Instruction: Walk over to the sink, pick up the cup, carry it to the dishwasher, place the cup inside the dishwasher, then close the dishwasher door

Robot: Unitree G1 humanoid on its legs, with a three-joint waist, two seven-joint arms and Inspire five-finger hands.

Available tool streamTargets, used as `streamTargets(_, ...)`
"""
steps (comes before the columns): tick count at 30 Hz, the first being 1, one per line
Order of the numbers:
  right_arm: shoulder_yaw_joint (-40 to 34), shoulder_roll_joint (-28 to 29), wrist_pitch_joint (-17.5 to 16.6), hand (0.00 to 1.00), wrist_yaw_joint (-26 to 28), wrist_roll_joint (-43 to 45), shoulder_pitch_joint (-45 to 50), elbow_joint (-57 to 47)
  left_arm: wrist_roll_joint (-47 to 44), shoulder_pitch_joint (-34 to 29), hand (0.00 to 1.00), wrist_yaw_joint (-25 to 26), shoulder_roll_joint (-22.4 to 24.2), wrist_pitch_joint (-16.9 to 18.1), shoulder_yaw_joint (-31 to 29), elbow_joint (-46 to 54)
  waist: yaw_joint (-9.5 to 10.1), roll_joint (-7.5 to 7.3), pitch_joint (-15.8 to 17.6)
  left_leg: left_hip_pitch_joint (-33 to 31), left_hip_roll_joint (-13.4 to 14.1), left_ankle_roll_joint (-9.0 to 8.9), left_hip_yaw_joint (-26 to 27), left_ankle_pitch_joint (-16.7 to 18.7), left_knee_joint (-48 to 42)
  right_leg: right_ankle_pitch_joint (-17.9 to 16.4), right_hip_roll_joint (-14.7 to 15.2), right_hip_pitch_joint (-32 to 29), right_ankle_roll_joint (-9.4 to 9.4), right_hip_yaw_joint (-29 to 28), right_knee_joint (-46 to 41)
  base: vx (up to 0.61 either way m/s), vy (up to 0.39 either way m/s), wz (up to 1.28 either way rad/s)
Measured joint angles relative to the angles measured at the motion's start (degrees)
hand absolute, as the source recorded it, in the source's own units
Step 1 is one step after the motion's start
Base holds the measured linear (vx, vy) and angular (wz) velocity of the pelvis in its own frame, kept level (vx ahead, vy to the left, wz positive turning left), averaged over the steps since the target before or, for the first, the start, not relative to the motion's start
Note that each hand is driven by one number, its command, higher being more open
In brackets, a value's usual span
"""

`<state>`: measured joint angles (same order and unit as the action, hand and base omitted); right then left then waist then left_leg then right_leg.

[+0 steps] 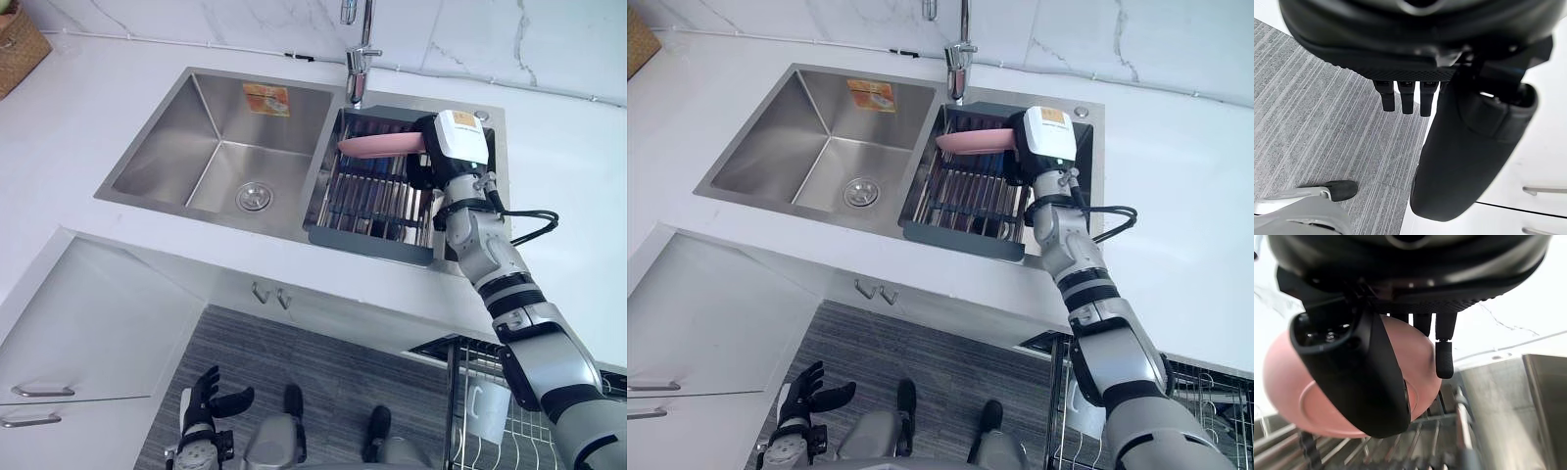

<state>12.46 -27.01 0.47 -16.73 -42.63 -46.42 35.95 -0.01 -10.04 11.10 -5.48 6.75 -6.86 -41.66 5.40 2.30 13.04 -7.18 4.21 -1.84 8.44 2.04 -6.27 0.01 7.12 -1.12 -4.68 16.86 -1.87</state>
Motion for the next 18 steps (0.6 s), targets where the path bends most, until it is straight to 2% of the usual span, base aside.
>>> streamTargets(8, -5.6, 0.1, -2.9, 0.30, -0.3, 1.0, 15.5, -24.5, 0.1, -0.6, 0.90, -0.3, 0.2, -0.1, 0.1, -0.1, -0.22, -0.06, 0.0, 3.5, 0.0, -0.02, 1.2, 0.0, 1.9, 0.0, 0.0, 1.9, -0.01, -1.1, 0.0, 0.02, 0.001, -0.07)
streamTargets(13, -12.0, 1.7, -5.6, 0.30, -1.6, 4.5, 24.1, -38.6, 0.1, -1.2, 0.90, -0.4, 0.2, -0.4, 0.5, -1.9, -2.00, -0.43, -0.2, 6.7, 0.0, -0.02, 3.9, 0.0, 3.5, 0.0, 0.0, 2.8, -0.05, -3.7, -0.1, 0.00, 0.011, -0.30)
streamTargets(18, -19.6, 5.1, -6.1, 0.30, -2.2, 7.8, 36.2, -48.2, 0.2, -1.5, 0.90, -0.6, 0.1, -0.9, 0.6, -4.3, -4.54, -2.20, -1.4, 10.3, 0.2, -0.12, 8.8, 0.5, 4.8, -0.1, -0.3, 3.2, -0.17, -8.2, -0.1, -0.02, 0.015, -0.47)
